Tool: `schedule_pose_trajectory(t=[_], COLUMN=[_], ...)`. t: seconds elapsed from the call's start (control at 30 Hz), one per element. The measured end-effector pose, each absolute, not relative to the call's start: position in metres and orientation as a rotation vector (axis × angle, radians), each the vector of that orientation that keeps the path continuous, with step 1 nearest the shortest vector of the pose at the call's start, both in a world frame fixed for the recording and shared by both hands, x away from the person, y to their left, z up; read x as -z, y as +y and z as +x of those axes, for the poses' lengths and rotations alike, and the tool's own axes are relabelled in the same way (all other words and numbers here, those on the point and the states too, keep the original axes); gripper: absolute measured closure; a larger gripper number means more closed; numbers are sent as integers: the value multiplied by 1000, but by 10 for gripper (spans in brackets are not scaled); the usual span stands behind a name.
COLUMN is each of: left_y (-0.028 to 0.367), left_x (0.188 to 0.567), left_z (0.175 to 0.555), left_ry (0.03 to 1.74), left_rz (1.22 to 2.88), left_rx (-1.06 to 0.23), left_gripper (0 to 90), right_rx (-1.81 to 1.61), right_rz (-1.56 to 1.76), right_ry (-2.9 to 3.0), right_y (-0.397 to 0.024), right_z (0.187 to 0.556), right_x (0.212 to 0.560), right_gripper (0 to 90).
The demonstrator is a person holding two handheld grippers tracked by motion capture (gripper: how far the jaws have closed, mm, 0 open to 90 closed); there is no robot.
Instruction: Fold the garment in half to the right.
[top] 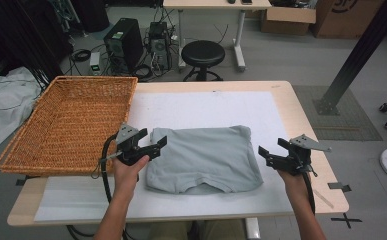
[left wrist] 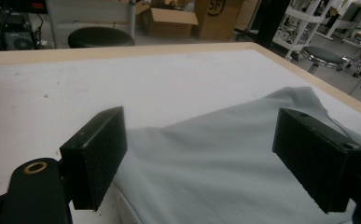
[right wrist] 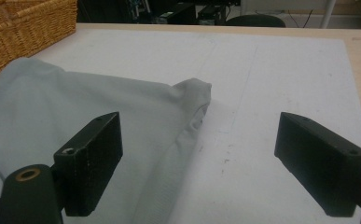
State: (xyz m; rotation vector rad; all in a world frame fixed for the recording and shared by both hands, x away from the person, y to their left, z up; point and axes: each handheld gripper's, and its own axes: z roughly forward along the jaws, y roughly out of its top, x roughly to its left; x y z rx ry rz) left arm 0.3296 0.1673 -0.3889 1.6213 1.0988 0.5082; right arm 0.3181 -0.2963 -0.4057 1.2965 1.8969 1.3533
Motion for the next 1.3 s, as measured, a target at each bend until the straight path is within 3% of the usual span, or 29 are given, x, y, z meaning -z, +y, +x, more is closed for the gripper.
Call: schedule_pose_trajectory(t=[0.73, 1.1, 1.3], left_y=[164, 169, 163], left_x=[401, 435, 444], left_z=[346, 346, 347], left_ry=[1181, 1357, 1350], left_rz=[1648, 1719, 1785], left_rx=[-512, -418, -392], left_gripper=[187, 199, 279], right_rx=[-1332, -1339, -1347], right_rz=[1312, 1302, 1299], right_ry=[1934, 1943, 1949], right_y=[-288, -289, -287], right_z=[303, 305, 306], right_x=[417, 418, 419], right_gripper=[151, 152, 153])
